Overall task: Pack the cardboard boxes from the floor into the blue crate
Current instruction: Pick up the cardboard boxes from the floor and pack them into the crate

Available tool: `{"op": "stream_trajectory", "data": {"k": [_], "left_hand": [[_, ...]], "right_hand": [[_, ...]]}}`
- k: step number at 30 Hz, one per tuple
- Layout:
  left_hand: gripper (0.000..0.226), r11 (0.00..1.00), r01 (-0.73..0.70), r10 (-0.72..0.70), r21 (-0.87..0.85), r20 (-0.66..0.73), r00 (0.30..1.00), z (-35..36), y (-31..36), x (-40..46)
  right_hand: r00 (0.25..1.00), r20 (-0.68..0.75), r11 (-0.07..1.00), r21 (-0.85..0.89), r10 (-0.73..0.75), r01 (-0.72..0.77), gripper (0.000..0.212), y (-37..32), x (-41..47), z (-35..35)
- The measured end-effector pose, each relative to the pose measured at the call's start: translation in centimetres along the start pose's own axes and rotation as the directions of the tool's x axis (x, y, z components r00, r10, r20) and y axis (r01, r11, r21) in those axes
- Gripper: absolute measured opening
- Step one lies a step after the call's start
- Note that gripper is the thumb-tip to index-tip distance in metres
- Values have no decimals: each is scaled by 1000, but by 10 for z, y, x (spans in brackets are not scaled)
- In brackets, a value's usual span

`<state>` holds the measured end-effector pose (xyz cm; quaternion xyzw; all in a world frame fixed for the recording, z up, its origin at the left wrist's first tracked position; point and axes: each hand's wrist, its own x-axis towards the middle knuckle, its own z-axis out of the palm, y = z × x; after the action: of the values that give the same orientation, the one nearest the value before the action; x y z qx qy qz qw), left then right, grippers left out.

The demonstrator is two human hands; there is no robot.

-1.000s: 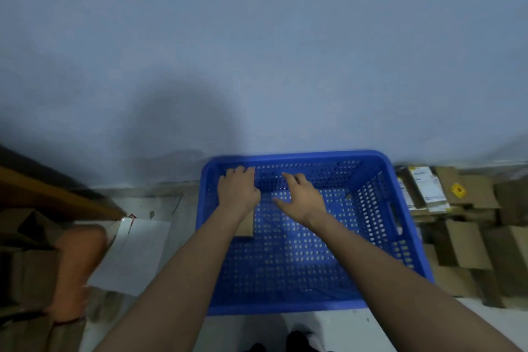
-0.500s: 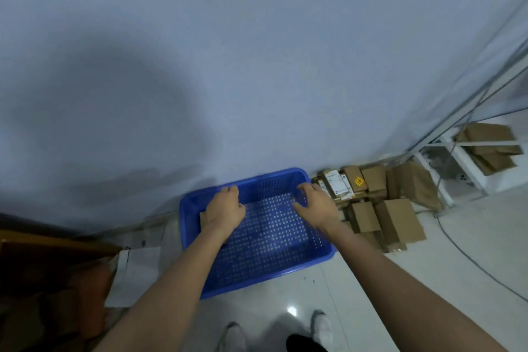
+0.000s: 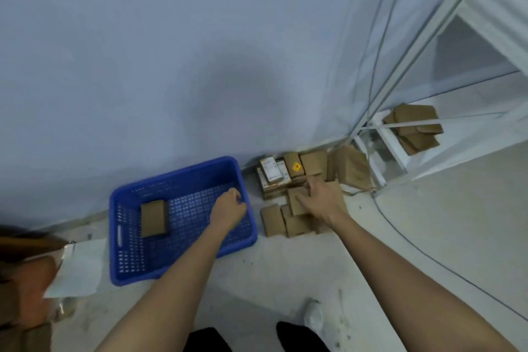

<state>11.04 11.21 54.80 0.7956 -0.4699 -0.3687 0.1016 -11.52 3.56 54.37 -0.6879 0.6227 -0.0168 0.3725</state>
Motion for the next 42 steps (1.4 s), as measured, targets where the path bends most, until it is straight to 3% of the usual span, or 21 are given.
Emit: {"op": "stream_trajectory", "data": {"k": [5, 12, 15, 18, 21, 25, 26, 28, 31, 33, 38, 42], "left_hand": [[23, 997, 56, -56, -50, 3, 998, 60, 67, -12], [3, 993, 95, -93, -70, 38, 995, 103, 109, 1], [17, 983, 150, -142, -106, 74, 987, 124, 119, 20], [10, 969, 194, -177, -151, 120, 977, 141, 137, 40], [21, 951, 247, -212, -188, 191, 958, 159, 155, 66], [9, 929, 293, -235, -228, 249, 940, 189, 165, 113], [15, 926, 303, -243, -226, 257, 935, 200, 164, 125], [29, 912, 334, -261, -237, 294, 920, 215, 171, 139], [22, 904, 355, -265, -240, 337, 903, 241, 177, 163], [30, 879, 393, -288, -272, 353, 890, 266, 171, 185], [58, 775, 514, -399, -368, 346, 849, 339, 139, 242], [63, 742, 552, -429, -381, 363, 827, 404, 110, 277]], "right_hand": [[1000, -8, 999, -16, 28, -28, 54, 72, 3, -51], [996, 53, 997, 18, 73, -74, 48, 125, 33, -79], [994, 72, 996, 30, 80, -83, 46, 141, 49, -86], [988, 104, 992, 43, 114, -119, 47, 158, 67, -94], [978, 127, 983, 63, 163, -172, 51, 180, 93, -101], [962, 149, 972, 19, 227, -232, 52, 212, 131, -106], [955, 158, 967, 21, 249, -256, 51, 220, 140, -105], [942, 189, 956, 43, 277, -290, 52, 237, 157, -100], [928, 229, 950, 32, 295, -310, 54, 264, 187, -84], [915, 258, 943, 34, 311, -330, 56, 284, 210, -67], [870, 334, 916, 43, 363, -399, 63, 347, 268, 0], [837, 383, 902, 24, 390, -432, 73, 405, 298, 60]]}}
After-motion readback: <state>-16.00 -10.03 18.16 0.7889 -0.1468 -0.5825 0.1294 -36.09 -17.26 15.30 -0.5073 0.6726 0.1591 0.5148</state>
